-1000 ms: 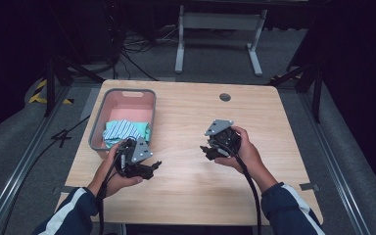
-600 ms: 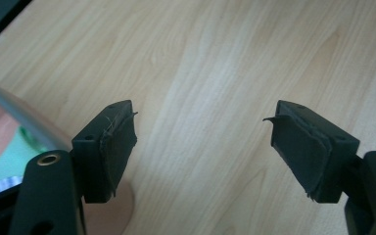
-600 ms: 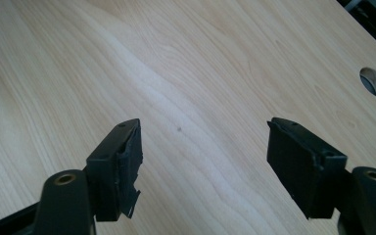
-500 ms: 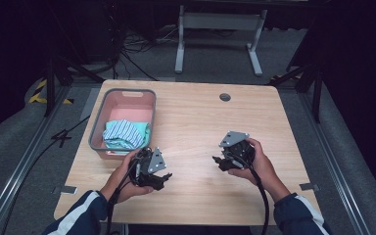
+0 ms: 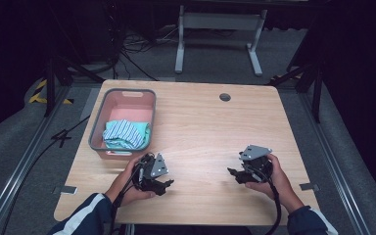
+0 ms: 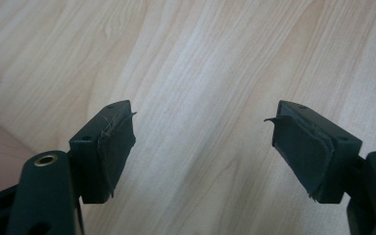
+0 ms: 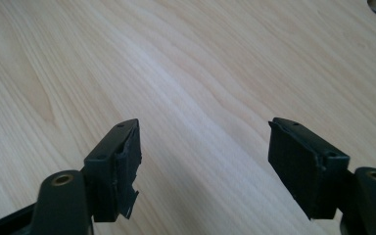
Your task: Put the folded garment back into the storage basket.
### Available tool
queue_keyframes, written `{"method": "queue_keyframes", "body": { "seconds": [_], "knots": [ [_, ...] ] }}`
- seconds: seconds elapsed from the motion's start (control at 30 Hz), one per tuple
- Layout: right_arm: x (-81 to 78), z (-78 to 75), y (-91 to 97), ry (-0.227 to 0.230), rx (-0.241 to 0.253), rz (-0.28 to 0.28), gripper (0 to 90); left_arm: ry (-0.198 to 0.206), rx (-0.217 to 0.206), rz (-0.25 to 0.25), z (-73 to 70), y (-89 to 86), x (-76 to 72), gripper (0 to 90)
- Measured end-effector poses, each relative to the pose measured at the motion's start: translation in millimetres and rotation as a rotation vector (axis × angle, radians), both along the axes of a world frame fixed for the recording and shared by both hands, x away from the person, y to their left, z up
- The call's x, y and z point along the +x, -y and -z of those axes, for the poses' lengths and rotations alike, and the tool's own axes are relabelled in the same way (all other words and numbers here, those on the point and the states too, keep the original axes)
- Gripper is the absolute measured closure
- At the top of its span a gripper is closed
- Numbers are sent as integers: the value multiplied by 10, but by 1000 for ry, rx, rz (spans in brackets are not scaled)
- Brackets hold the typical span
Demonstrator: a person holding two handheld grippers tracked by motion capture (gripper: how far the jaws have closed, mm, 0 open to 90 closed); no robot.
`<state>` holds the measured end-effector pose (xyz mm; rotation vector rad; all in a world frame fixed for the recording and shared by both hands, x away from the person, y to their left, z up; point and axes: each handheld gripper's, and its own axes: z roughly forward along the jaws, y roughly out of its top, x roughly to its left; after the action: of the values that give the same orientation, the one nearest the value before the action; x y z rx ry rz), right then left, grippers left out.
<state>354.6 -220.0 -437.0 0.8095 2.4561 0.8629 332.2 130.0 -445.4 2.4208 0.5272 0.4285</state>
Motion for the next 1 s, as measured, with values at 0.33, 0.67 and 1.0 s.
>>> {"method": "queue_keyframes", "body": {
  "seconds": [0.33,0.67,1.0],
  "knots": [
    [-158,284,447,-35,47,70,285,-29,18,26,201,-28,4,220],
    [-321,475,745,-52,181,156,244,-131,-152,-25,374,-144,8,173],
    [-328,494,813,-64,198,168,207,-132,-155,-27,378,-149,8,163]
  ]
}}
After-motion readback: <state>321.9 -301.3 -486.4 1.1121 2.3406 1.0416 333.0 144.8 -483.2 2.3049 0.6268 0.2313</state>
